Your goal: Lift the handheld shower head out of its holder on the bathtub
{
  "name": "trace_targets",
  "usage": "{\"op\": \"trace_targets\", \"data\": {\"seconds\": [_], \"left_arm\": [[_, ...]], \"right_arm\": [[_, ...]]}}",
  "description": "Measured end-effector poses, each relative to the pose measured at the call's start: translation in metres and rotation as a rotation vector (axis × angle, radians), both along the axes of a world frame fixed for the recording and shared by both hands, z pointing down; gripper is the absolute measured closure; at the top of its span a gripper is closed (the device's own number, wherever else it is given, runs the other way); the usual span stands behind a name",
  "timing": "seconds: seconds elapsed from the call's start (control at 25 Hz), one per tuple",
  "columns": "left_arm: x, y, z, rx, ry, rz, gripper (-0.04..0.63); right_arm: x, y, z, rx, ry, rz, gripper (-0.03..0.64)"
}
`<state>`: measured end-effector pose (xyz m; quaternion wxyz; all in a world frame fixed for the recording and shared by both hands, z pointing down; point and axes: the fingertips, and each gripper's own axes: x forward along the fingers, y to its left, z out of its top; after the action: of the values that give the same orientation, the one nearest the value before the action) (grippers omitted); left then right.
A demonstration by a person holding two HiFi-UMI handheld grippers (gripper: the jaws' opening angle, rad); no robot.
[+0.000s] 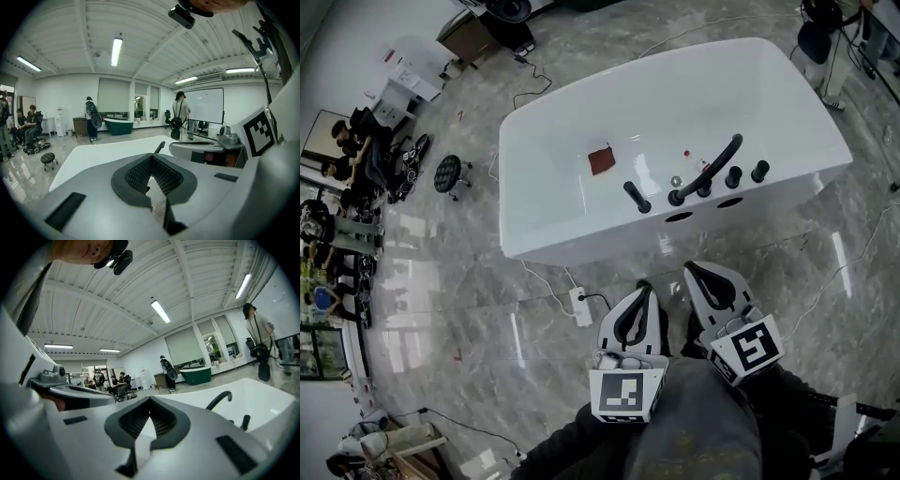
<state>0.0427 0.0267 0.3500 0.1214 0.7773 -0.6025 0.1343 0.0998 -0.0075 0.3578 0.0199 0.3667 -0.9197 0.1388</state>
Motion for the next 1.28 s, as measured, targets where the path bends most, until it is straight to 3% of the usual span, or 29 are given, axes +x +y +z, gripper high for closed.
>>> {"op": "trace_targets", "data": {"seconds": [0.68,0.88,1.28], "left_arm": [[-0.111,-0.073,0.011,-0.021,0.072,-0.063,0.594],[-0.148,-0.107,0.012,0.011,0.09,-0.077,0.594],[-0.195,-0.147,0.018,0.025,0.125,-0.037,0.594]], "right_arm": [[-0.111,-0.067,0.013,-0.02,0.095,-0.062,0.614],[-0.148,-0.1,0.012,0.006,0.114,-0.083,0.614],[-0.185,-0.135,0.013,0.034,0.171,-0.027,0.614]]}}
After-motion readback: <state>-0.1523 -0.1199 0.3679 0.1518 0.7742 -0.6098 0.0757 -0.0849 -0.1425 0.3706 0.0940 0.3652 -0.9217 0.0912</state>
